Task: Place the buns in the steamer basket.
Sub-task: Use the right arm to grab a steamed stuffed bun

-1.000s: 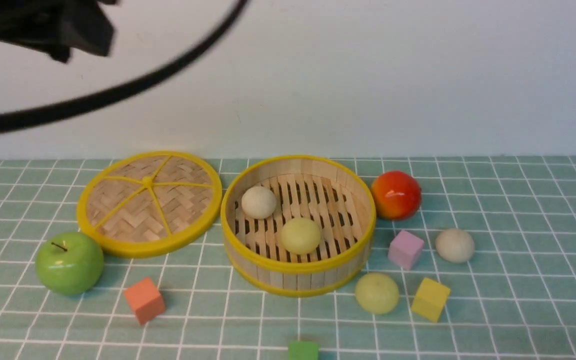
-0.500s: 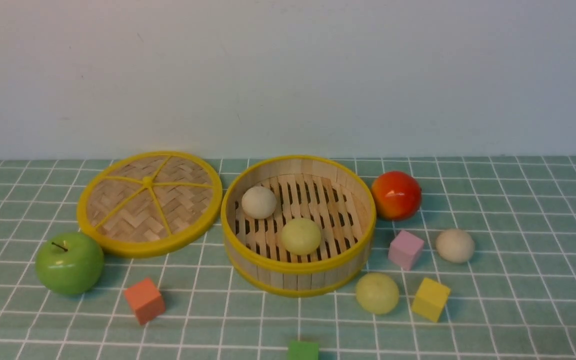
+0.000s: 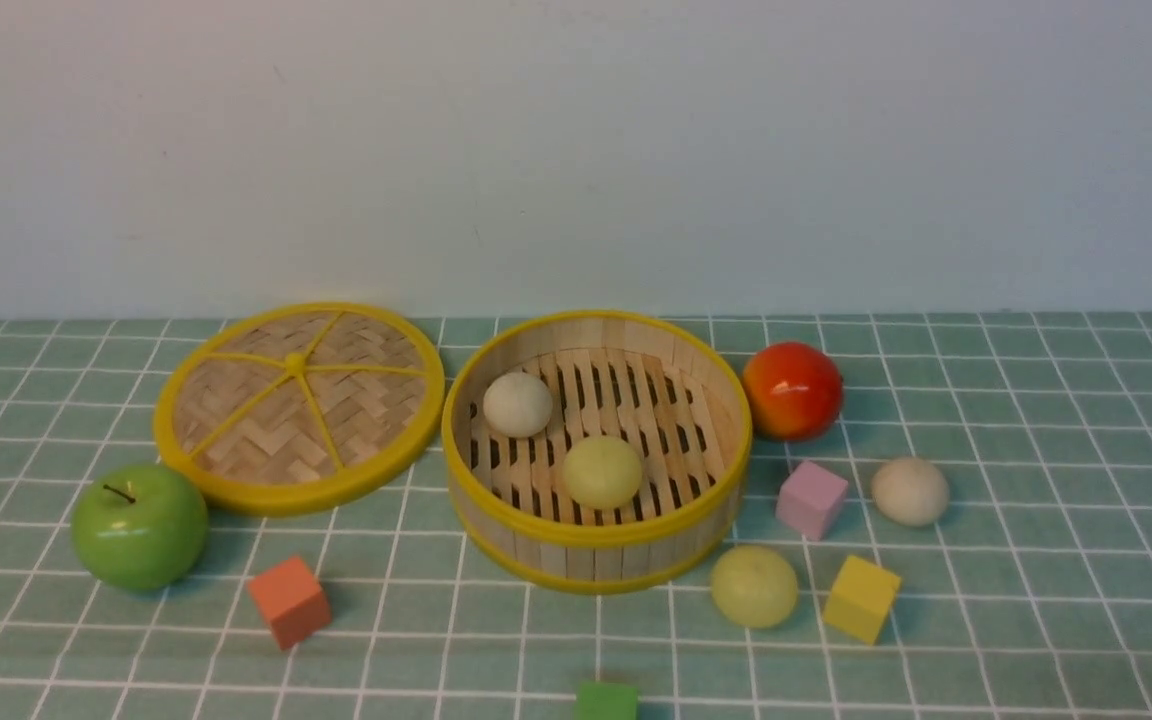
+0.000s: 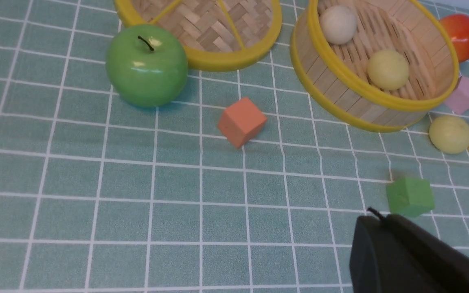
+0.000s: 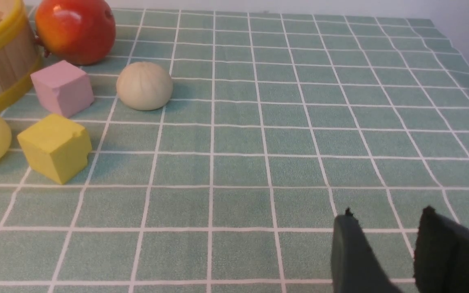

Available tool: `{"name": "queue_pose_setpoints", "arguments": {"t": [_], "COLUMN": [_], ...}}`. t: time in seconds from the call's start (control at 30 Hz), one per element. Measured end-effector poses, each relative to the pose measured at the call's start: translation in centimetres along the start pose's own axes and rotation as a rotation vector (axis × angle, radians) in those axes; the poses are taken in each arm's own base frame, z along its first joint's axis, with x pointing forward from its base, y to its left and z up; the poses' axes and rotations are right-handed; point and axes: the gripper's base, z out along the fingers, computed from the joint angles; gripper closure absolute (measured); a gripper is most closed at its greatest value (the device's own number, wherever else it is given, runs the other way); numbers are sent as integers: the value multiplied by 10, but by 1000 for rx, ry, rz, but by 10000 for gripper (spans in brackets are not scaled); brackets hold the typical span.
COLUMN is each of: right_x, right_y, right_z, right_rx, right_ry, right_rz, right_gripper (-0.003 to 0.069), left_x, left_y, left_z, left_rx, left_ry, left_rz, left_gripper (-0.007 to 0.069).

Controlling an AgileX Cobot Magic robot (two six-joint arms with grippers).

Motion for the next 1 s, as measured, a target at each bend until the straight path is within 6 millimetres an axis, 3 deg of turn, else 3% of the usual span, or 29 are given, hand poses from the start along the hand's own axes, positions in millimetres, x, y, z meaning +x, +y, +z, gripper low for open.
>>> {"name": "queue_pose_setpoints", "arguments": {"t": [0.43, 0.6, 0.77, 1.0], "right_x": [0, 0, 0, 0], "right_y": [0, 0, 0, 0], "right_z": [0, 0, 0, 0], "right_rx": [0, 0, 0, 0], "right_ry": [0, 0, 0, 0], "right_rz": [0, 0, 0, 0], "right_gripper": [419, 419, 419, 419], "left_x": [0, 6, 23, 68], "left_y": [0, 7, 20, 45], "left_z": [1, 5, 21, 46], "left_rx": [-1, -24, -81, -181], "left_ry": [1, -86, -230, -440], "left_rz": [1, -9, -9, -22], "left_gripper": [638, 638, 638, 638]}}
